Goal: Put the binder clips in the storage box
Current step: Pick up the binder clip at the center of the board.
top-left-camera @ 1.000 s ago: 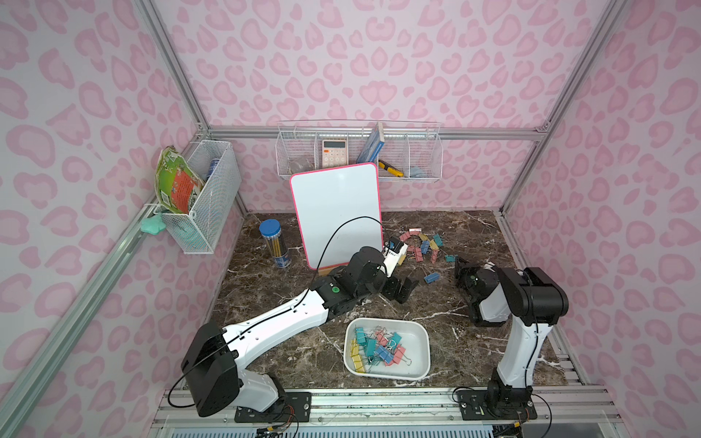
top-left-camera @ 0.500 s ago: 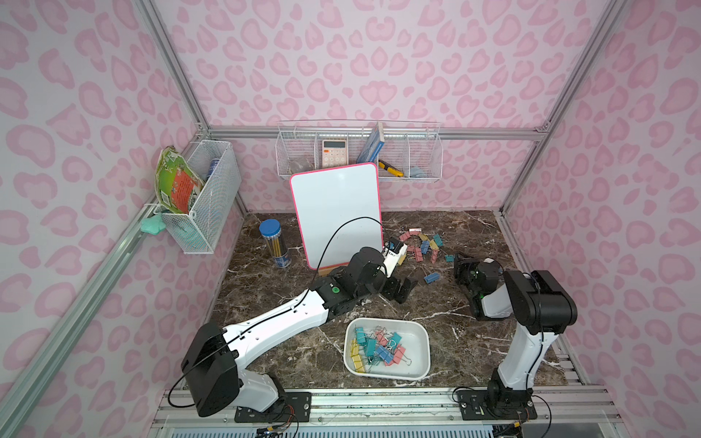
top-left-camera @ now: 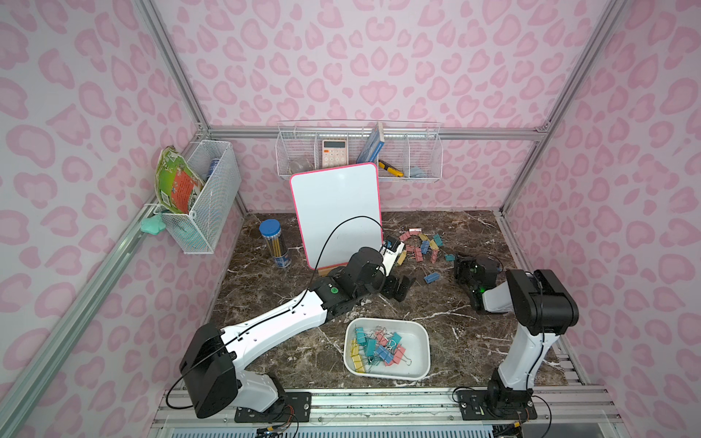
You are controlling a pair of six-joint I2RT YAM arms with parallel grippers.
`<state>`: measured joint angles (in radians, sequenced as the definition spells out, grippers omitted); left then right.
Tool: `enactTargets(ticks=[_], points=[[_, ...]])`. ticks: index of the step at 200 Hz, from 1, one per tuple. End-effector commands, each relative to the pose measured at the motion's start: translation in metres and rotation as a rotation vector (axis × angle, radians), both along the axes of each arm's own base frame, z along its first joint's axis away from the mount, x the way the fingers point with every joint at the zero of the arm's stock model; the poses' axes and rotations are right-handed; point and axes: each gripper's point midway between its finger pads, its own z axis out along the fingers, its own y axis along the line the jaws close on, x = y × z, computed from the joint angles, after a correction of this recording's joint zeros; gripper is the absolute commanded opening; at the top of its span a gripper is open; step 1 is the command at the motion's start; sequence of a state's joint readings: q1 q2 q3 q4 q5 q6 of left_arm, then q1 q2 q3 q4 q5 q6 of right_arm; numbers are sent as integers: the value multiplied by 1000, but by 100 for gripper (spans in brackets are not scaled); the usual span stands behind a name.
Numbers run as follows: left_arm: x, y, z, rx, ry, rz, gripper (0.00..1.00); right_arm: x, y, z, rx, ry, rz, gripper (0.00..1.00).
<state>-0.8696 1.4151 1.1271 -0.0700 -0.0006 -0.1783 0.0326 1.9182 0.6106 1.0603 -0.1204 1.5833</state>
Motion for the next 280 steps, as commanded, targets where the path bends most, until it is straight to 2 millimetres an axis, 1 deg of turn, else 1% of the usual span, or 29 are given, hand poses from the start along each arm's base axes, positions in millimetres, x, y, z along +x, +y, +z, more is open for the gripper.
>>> enactTargets(ticks=[1,19,35,44,61,78,90,101,114,146,159,163,176,188,196,201,212,218,227,230,231,234,240,256,270,280], points=[[0,3,1,5,-5,11,99,3,1,1,-9,-1,5,35],[0,4,1,6,-6,14,99,5,0,2,-10,-6,3,34],[0,5,0,7,-8,17,99,7,0,1,-3,-9,1,25],[0,6,0,10,-8,19,99,7,0,0,0,-9,1,22],[0,6,0,9,-9,20,99,7,-1,0,-3,-7,-7,21],[0,7,1,8,-12,22,99,8,-1,1,-7,-10,-5,17],[0,7,0,9,-12,23,99,7,-1,1,-6,-12,-2,13],[0,8,0,10,-13,24,99,7,0,1,-8,-18,0,7],[0,8,-1,12,-11,26,99,5,2,6,-9,-38,11,0],[1,12,2,8,-20,38,99,-9,16,27,-50,-94,54,0],[1,14,5,3,-24,51,99,-19,21,42,-63,-124,73,0],[2,16,5,2,-24,61,99,-24,23,44,-62,-128,78,0],[3,21,12,-15,-31,80,99,-38,31,61,-67,-166,111,0],[5,28,21,-35,-39,102,99,-51,47,80,-98,-186,178,0],[6,35,28,-52,-44,119,99,-61,61,95,-159,-197,241,0],[7,40,33,-63,-49,133,99,-69,71,99,-221,-184,293,0],[11,53,41,-86,-53,171,99,-89,97,123,-412,-193,425,0],[14,61,46,-97,-55,199,99,-102,112,134,-531,-183,493,0],[19,74,49,-101,-57,243,99,-125,130,144,-693,-136,579,0],[21,78,50,-103,-58,258,99,-133,134,144,-734,-111,604,0],[21,79,50,-103,-58,262,98,-136,135,141,-747,-97,616,0],[23,83,50,-102,-59,279,98,-142,140,146,-772,-87,640,0],[27,90,50,-100,-60,306,98,-161,147,138,-811,-14,707,0],[34,104,49,-92,-60,356,98,-207,166,128,-872,105,843,0],[38,111,46,-86,-55,386,98,-241,172,119,-932,207,893,0],[40,115,44,-82,-49,407,98,-263,171,113,-965,294,910,0]])
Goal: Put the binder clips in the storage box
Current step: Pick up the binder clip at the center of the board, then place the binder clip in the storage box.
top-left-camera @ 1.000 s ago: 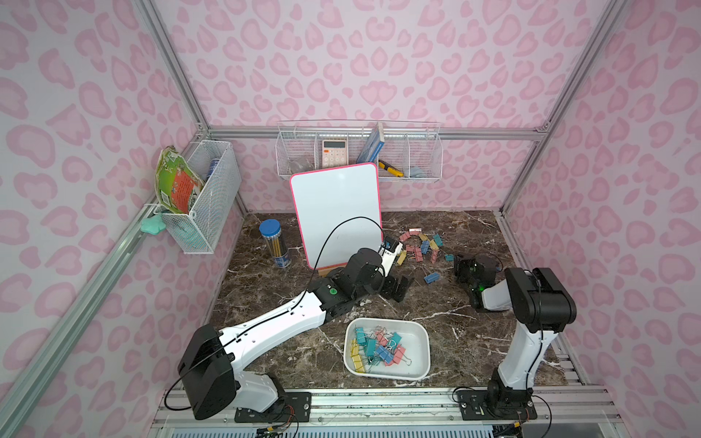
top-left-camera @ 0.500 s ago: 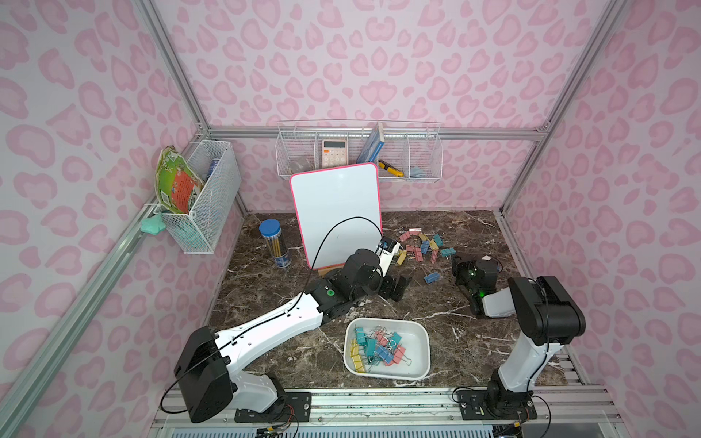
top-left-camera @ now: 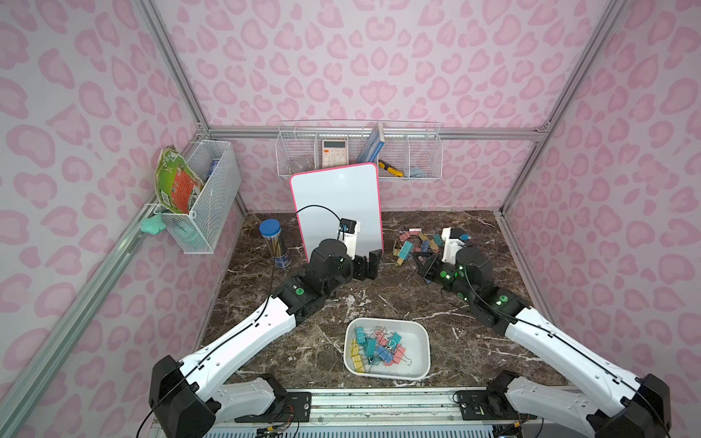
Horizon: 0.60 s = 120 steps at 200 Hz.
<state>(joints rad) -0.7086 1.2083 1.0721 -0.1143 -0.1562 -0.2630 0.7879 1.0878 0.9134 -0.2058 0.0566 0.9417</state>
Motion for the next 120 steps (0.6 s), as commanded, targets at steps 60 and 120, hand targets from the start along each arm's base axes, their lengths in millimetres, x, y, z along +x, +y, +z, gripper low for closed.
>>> enactTargets(ticks=[60,120], points=[[10,21,-15,-5,47,116,97,-150,-48,-114,-719,443,107,0],[9,12,-17,-18,62,72,97,-132,-3,-132,-592,329,217,0]])
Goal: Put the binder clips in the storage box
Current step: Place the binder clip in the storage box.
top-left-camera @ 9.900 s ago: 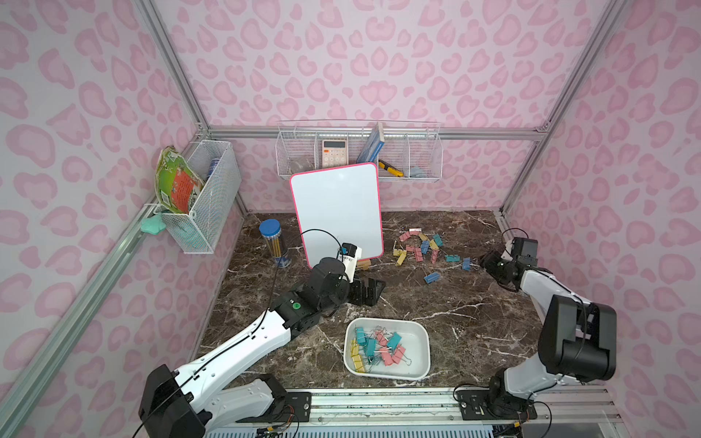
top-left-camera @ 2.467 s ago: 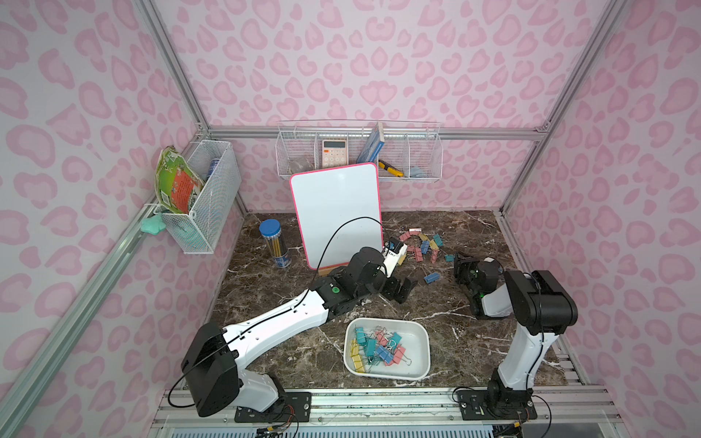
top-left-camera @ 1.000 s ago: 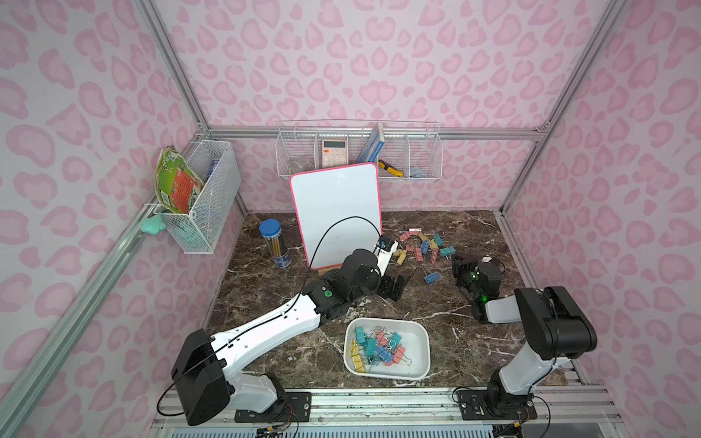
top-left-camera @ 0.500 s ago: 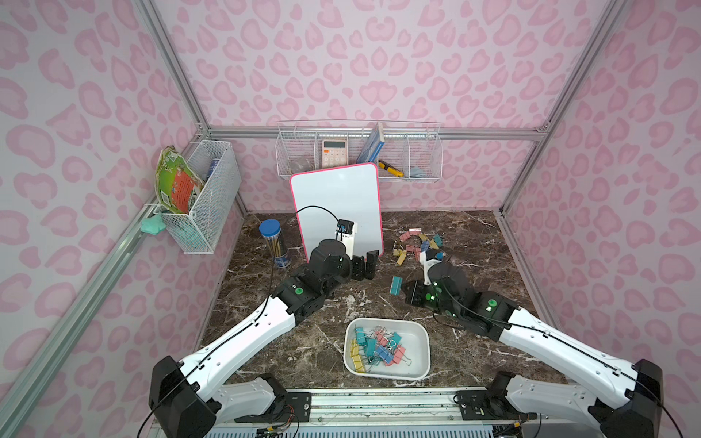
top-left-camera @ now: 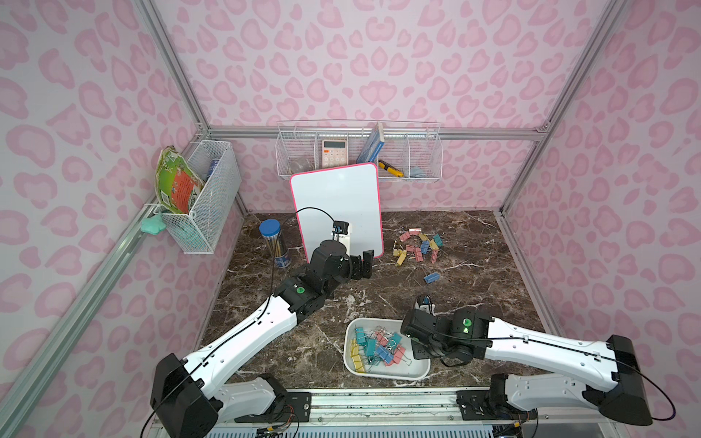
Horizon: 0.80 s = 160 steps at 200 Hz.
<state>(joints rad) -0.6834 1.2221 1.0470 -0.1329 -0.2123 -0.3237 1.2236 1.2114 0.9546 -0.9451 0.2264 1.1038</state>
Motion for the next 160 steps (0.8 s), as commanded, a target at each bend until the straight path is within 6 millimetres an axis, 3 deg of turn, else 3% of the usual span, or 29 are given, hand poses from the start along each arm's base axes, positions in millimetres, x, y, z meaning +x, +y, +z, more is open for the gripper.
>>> enactTargets(ticks=[1,31,47,61,80,100,118,141,160], points=[[-2,-5,4,-21,3,-28,97,15,31,-1,108,-51,42,0],[-5,-5,0,-35,13,-35,97,20,23,-27,77,1,0,1],[-8,-7,-3,-30,24,-51,97,29,21,-17,86,-38,-28,23],[-11,-9,-4,-15,35,-78,97,44,24,5,147,-95,-47,38],[-16,-9,-1,-3,36,-102,97,80,18,42,242,-209,-115,40],[-19,-5,5,-8,21,-99,97,136,-20,60,310,-303,-300,36],[-22,-4,8,-4,14,-110,98,181,-60,59,377,-357,-496,35],[-30,-14,10,13,19,-190,98,224,-87,47,478,-377,-644,34],[-41,-26,9,15,26,-292,98,250,-104,32,462,-372,-735,35]])
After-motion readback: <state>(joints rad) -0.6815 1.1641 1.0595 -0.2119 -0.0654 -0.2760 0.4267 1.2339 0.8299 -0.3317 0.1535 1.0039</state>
